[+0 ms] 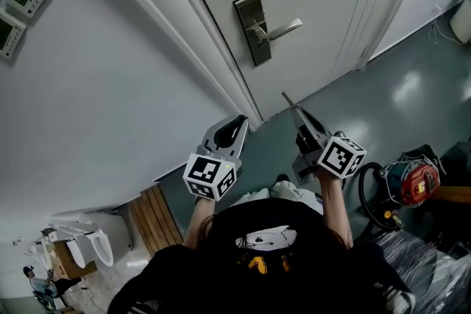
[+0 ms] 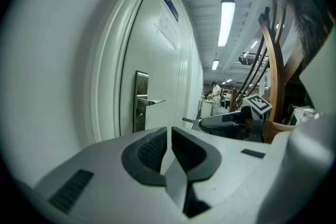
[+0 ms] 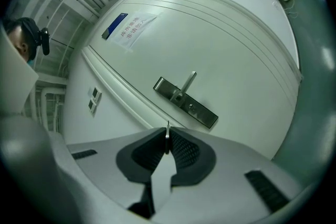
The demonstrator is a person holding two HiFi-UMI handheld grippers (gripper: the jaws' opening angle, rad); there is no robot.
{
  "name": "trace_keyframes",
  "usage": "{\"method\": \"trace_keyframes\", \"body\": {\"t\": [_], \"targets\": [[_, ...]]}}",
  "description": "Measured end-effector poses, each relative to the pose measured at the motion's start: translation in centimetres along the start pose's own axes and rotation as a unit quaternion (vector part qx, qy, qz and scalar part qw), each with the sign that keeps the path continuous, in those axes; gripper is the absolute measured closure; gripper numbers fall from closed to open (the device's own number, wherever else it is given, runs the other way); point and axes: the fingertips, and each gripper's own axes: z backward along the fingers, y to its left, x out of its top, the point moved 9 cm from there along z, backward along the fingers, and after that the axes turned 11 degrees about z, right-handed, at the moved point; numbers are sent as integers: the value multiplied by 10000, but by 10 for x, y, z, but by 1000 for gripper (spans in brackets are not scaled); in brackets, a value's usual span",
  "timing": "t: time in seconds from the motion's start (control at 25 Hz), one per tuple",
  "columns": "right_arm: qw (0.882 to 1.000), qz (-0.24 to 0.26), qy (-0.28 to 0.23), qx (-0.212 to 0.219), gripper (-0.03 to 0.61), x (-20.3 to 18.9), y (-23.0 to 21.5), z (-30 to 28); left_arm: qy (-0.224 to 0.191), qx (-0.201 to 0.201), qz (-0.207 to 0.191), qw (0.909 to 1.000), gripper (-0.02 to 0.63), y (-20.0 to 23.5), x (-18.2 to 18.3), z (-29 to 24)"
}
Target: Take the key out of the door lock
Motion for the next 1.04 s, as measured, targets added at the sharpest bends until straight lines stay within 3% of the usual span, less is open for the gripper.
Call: {"method": "trace_keyframes", "body": {"t": [1.04], "targets": [[9991,335,277,-14,558,-60,97,0,-298,-181,110,9993,583,14,-22,111]]}}
